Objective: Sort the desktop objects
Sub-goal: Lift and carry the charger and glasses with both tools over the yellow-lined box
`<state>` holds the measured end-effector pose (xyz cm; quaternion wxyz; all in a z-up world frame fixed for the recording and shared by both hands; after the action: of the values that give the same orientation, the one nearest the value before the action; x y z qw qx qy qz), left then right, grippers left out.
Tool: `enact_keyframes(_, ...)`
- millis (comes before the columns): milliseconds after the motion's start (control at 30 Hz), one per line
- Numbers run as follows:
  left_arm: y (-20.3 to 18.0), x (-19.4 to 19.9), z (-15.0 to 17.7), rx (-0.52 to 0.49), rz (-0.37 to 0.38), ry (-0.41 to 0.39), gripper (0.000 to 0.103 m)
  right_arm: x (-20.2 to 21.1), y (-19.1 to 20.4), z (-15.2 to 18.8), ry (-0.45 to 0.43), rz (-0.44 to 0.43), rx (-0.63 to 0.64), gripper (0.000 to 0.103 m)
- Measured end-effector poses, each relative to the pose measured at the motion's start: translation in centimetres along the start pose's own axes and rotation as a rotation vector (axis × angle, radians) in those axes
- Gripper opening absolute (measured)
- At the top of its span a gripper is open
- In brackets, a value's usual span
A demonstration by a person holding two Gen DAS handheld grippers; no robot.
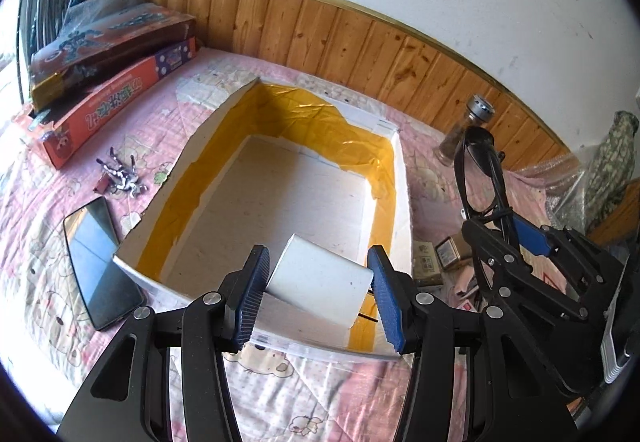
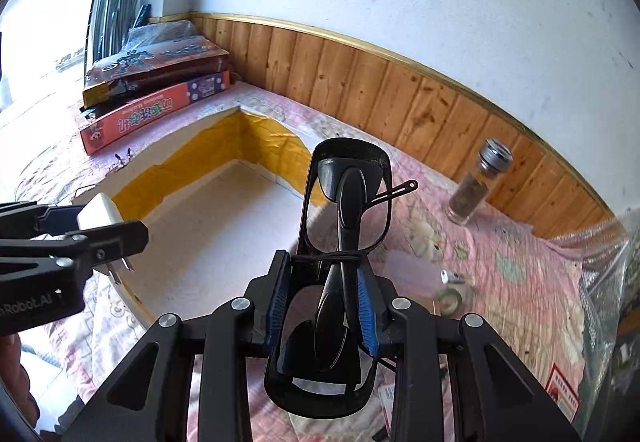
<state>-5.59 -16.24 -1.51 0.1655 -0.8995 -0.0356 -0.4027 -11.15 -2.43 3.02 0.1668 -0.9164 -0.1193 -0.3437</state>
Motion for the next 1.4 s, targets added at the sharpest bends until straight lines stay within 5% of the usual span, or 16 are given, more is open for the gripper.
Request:
enact_keyframes(433,3.8,-2.1,-2.5,0.054,-0.067,0.038,0.053,-3.4,4.1,-4.4,0.02,-0.144,0.028,0.033)
enact_keyframes(800,5.3,-6.6,-4.1,0.052,-0.102,0.155,0.053,-9.6,5.6,-5.3,0.12,-0.22,0.067,0.033)
enact_keyframes(1400,6.7,-13.5,-7.0,0.052,-0.115,0.331,0.053,-18.7,6.8,-5.3,0.289,-0.21,0.232,0.033)
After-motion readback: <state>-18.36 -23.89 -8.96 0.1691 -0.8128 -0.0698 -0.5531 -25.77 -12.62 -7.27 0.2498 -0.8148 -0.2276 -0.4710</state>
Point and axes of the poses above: each gripper's, at about its wrist camera, not at the fingertips, and x roughly against the way its jaws point, y to its left, z to its underside, the point moved 5 cm from there along -x, roughly the way its jaws point, and after that the axes turned 1 degree about -x, right-handed, at the moved point
